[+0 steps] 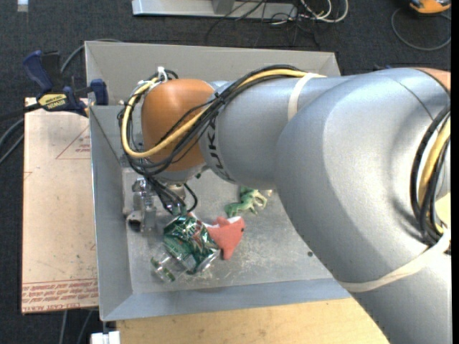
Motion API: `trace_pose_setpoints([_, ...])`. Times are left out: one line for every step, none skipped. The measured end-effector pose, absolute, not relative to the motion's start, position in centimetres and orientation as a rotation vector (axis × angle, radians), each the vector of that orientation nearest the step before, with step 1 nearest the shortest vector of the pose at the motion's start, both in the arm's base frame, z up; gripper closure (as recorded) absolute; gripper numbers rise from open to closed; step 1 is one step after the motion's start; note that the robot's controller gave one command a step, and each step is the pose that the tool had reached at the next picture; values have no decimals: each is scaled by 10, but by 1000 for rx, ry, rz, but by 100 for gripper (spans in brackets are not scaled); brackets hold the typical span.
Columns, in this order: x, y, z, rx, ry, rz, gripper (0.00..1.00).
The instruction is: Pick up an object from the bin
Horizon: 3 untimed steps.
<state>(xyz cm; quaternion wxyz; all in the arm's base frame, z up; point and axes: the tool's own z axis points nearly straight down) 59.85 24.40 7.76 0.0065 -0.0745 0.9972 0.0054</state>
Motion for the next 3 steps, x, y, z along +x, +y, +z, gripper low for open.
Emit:
trace_pose_setpoints([602,231,71,-256,3117,17,100])
trace_pose_setpoints([595,226,75,-253,3117,19,100])
trace_pose_setpoints([595,231,107,-202,3116,22,100])
